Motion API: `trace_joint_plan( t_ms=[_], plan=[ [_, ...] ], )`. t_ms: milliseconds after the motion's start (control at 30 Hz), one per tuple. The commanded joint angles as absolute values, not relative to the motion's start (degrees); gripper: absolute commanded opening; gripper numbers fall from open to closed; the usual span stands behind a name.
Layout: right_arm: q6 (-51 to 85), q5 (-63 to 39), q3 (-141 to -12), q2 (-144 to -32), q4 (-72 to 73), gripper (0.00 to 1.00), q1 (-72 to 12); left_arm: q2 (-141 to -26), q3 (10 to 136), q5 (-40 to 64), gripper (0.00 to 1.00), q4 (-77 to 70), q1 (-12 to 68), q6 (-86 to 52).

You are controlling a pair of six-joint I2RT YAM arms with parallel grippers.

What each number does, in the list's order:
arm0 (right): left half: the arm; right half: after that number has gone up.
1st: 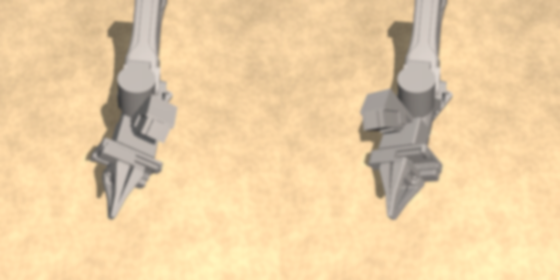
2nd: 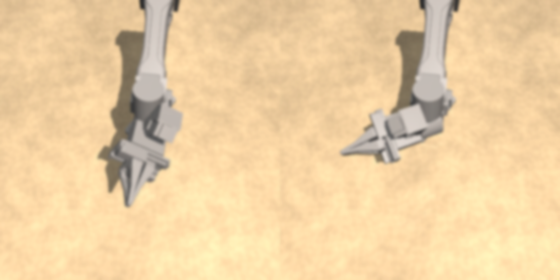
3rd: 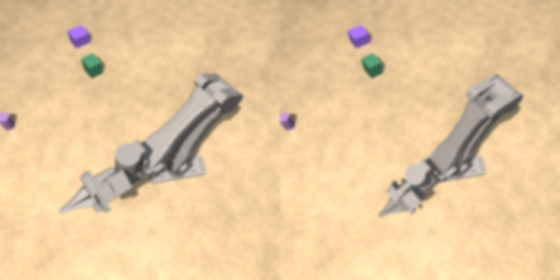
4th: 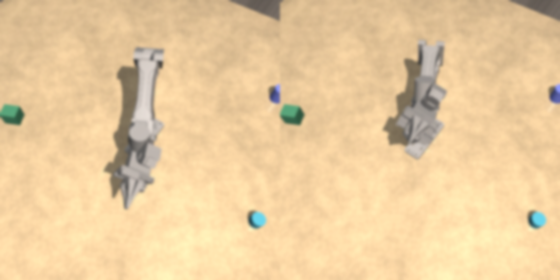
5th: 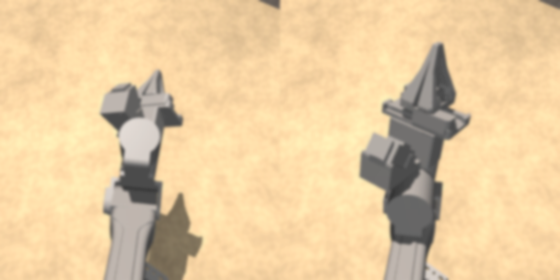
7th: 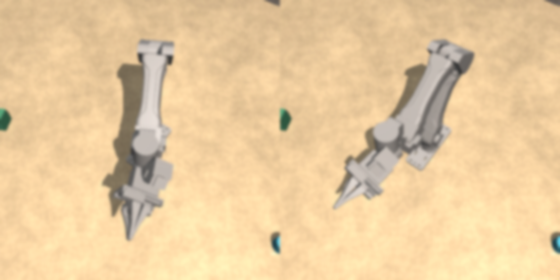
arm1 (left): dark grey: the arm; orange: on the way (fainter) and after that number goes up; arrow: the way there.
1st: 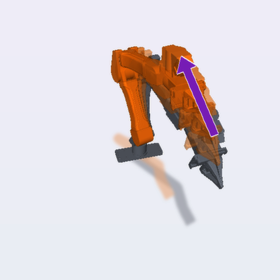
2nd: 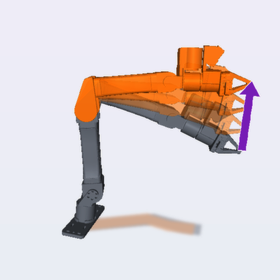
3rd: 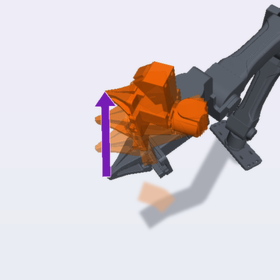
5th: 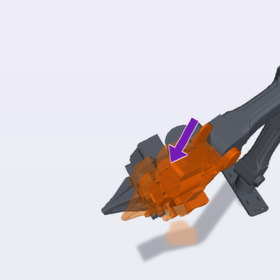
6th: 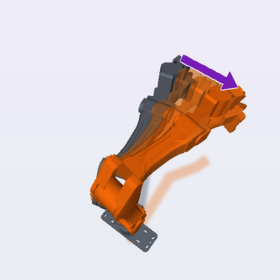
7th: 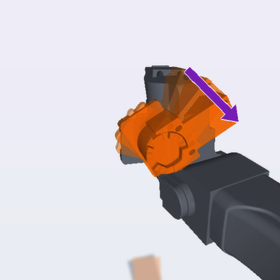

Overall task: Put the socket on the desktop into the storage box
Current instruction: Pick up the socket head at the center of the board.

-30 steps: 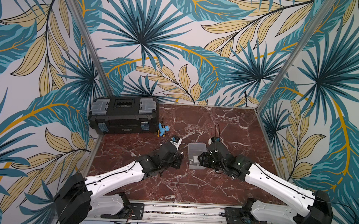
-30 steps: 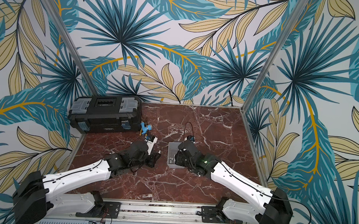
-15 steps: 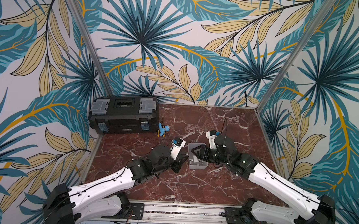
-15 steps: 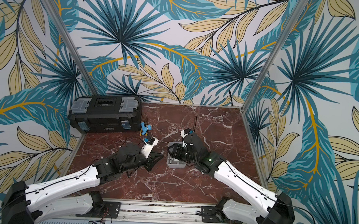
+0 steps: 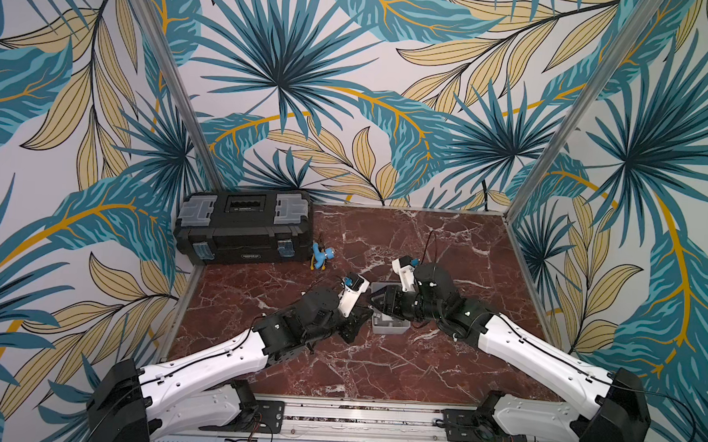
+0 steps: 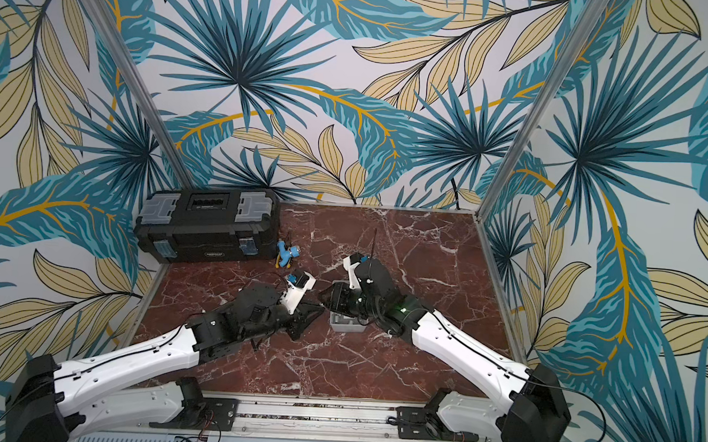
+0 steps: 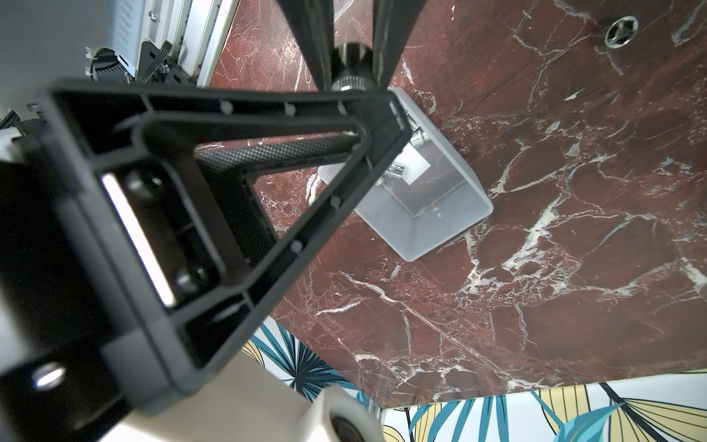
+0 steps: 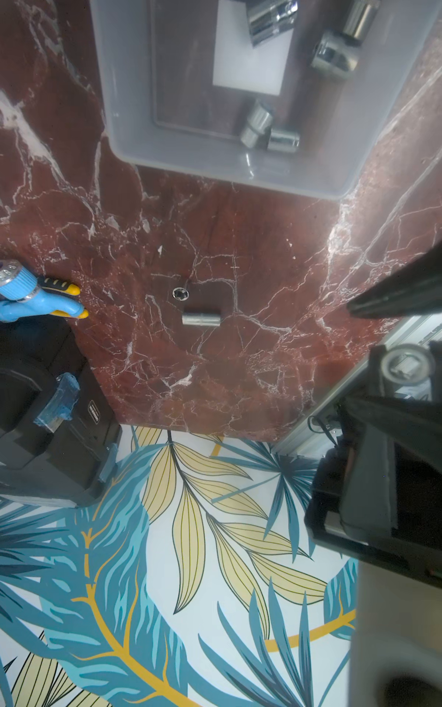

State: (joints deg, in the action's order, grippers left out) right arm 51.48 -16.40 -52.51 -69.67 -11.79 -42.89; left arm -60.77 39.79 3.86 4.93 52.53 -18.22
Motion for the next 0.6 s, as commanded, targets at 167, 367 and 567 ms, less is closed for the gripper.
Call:
trace_joint_plan(
  t_ms=[167, 367, 567],
  plan=[
    [52.46, -17.84, -50.63, -69.33, -8.99, 0.33, -43.39, -61.63, 40.69, 2.61, 0.0, 3.78, 52.75, -17.42],
    [52.24, -17.11, -50.21, -69.41, -9.58, 0.27, -43.68, -61.62, 40.43, 1.9, 0.0, 3.81, 52.76, -17.58],
    [52.12, -16.17, -49.84, -69.47, -10.45, 0.24, -43.68, -61.58, 40.34, 1.58, 0.0, 4.11, 52.74, -17.67]
  ],
)
